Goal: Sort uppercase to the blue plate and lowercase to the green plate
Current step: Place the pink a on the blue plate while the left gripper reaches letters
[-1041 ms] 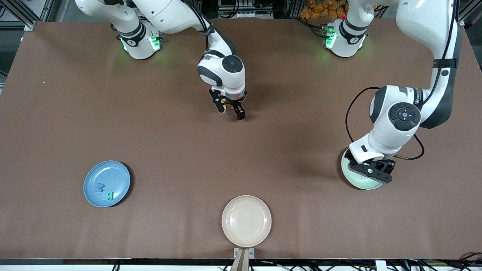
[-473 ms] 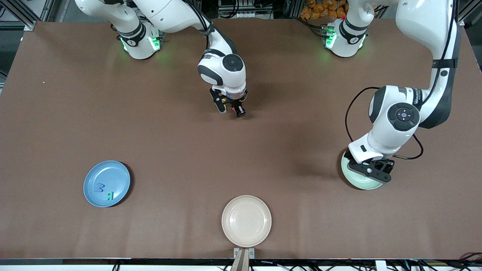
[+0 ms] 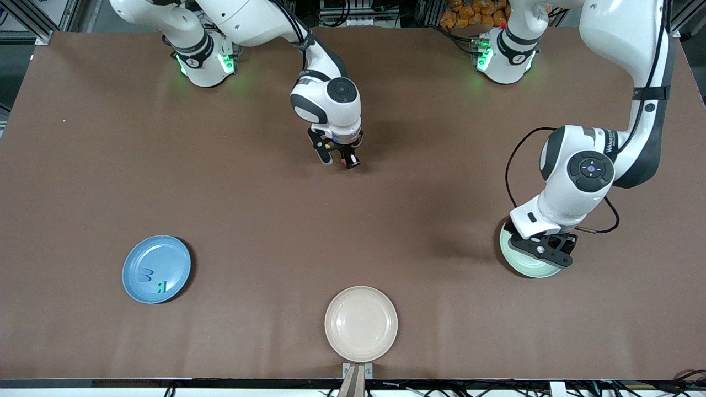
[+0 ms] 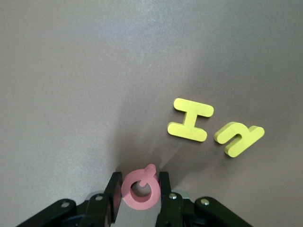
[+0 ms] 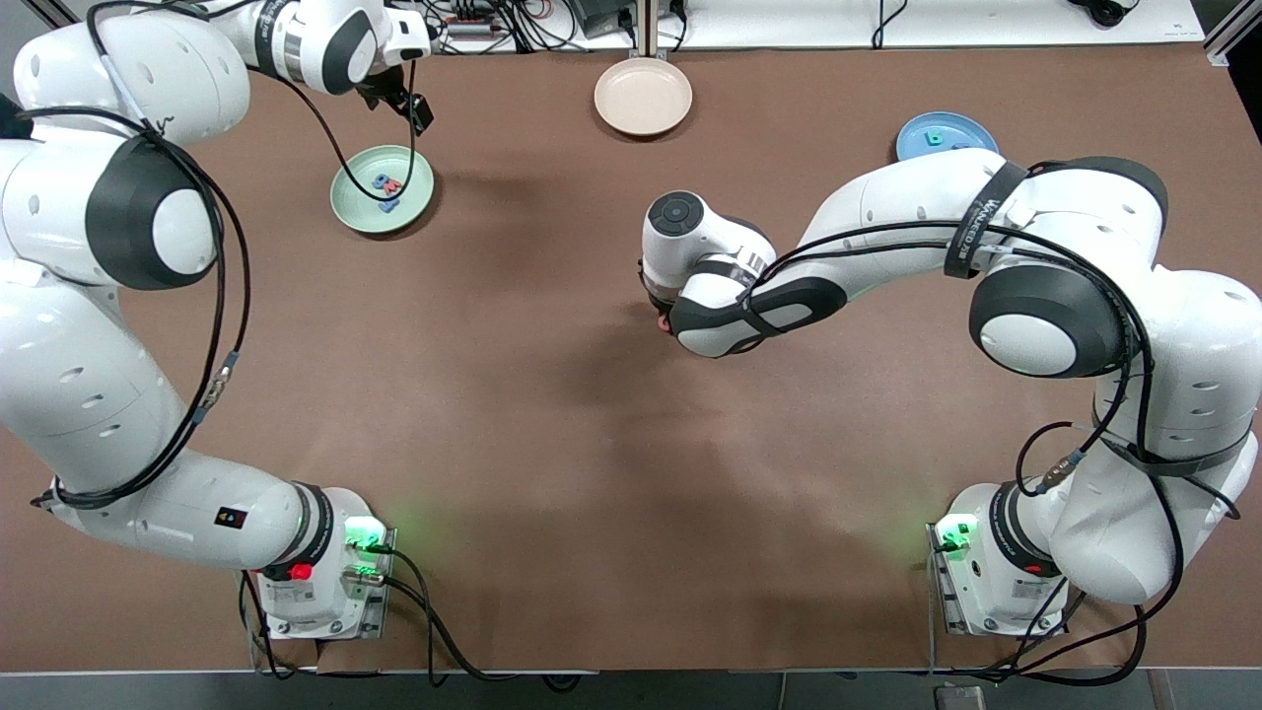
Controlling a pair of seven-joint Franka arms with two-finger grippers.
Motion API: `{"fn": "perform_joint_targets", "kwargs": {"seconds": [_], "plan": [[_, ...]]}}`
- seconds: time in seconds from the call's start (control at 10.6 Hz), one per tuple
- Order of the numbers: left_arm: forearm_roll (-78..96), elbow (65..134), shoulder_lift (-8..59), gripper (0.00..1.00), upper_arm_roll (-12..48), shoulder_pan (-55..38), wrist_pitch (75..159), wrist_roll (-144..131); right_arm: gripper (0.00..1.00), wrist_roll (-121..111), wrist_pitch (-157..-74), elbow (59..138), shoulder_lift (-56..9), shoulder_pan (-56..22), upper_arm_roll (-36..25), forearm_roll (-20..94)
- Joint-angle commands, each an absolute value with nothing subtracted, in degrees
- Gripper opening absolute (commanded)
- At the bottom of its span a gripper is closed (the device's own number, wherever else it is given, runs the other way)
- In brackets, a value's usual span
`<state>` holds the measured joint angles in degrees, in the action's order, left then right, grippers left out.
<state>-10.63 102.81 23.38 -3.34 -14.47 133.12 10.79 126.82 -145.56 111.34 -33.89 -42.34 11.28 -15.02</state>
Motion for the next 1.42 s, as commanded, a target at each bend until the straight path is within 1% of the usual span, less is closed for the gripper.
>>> {"fn": "perform_joint_targets", "kwargs": {"seconds": [0.0, 0.09, 0.28, 0.38, 0.57, 0.76, 0.85, 1.04, 1.23, 1.32], "plan": [[-8.97, 103.36, 22.59, 1.0, -3.6, -15.38, 132.63, 9.94, 0.0, 120.19, -144.59, 110.48, -31.21, -38.09, 11.16, -16.26], [-8.96, 103.36, 22.41, 1.0, -3.52, -16.34, 132.63, 7.58, 0.0, 113.36, -144.41, 110.39, -30.33, -34.49, 11.16, -15.91], [-8.96, 103.36, 22.41, 1.0, -1.42, -18.8, 132.37, -0.13, 0.0, 97.11, -144.14, 110.39, -29.01, -26.14, 11.08, -15.64], [-8.96, 103.01, 22.59, 1.0, -0.1, -20.29, 131.75, -4.7, 0.0, 87.98, -141.62, 110.39, -28.39, -21.75, 11.07, -15.64], [-8.96, 103.01, 22.76, 1.0, 4.37, -22.23, 131.75, -15.32, 0.0, 67.78, -137.22, 109.87, -26.55, -13.4, 10.64, -14.51], [-8.96, 102.75, 23.9, 1.0, 10.17, -24.07, 131.75, -31.03, 0.0, 47.12, -130.55, 105.23, -26.63, -6.27, 10.2, -10.74], [-8.96, 102.57, 24.86, 1.0, 12.98, -25.04, 131.75, -39.64, 0.0, 38.41, -128.34, 103.2, -27.07, -3.54, 9.59, -10.46], [-9.05, 102.05, 27.15, 1.0, 16.86, -27.76, 131.75, -56.43, 0.0, 22.93, -128.06, 100.47, -28.38, 0.95, 8.27, -10.81], [-9.14, 99.42, 30.57, 1.0, 20.72, -30.13, 131.75, -70.07, 0.0, 11.3, -128.06, 96.35, -31.88, 2.89, 5.2, -10.72], [-9.23, 98.01, 32.41, 1.0, 21.35, -32.32, 131.84, -75.27, 0.0, 8.38, -128.4, 95.55, -33.04, 3.6, 5.19, -10.9]]}}
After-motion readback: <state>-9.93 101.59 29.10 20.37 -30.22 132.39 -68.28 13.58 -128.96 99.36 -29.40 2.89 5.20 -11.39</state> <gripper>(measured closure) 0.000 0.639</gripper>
